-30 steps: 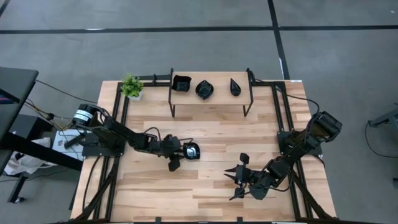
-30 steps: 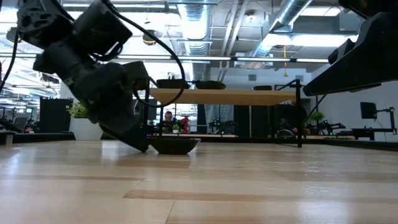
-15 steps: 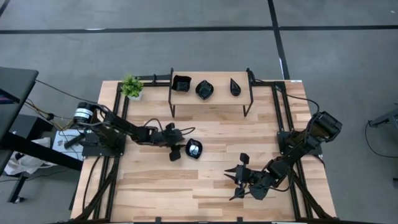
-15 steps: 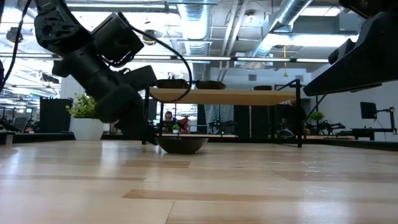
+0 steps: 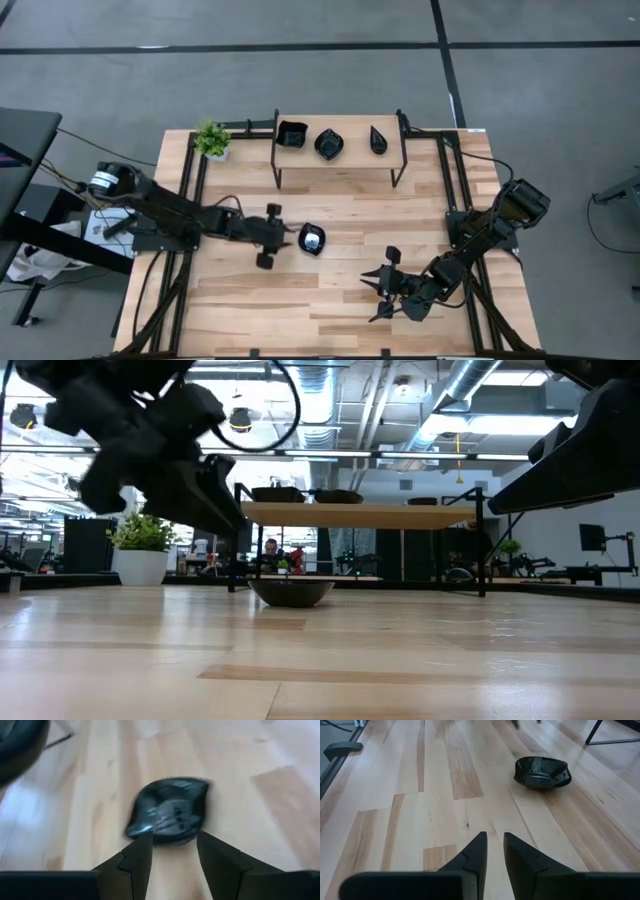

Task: Pick & Place Mini shaped plates
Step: Stack the black leaf shaped plate on top of the black leaf shaped plate on the shelf

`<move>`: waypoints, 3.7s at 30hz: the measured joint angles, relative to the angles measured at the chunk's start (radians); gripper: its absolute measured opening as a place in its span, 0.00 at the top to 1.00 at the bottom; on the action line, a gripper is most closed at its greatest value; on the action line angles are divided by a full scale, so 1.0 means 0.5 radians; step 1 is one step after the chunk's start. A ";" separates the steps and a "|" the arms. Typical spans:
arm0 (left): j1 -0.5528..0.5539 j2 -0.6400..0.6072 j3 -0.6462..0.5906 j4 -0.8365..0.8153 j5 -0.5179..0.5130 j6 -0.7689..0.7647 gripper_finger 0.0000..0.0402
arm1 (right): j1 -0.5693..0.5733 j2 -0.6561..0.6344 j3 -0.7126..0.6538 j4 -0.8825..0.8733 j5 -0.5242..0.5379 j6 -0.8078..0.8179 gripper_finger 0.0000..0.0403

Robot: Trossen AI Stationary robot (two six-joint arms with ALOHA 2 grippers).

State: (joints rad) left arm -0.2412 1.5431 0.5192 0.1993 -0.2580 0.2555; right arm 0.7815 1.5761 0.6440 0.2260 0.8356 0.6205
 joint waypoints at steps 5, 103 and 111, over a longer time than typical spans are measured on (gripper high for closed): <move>-0.169 0.104 0.098 0.007 -0.021 0.102 0.60 | -0.001 0.000 0.000 0.000 -0.001 0.000 0.85; -0.147 0.779 0.407 0.111 -0.128 -0.101 0.91 | -0.009 0.000 -0.001 0.008 -0.002 0.001 0.85; -0.180 0.772 0.408 0.113 -0.164 -0.011 0.98 | -0.009 0.000 -0.001 0.008 -0.002 0.001 0.85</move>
State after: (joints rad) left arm -0.3312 1.9289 0.7231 0.2559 -0.3397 0.2498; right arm 0.7769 1.5761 0.6437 0.2298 0.8349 0.6209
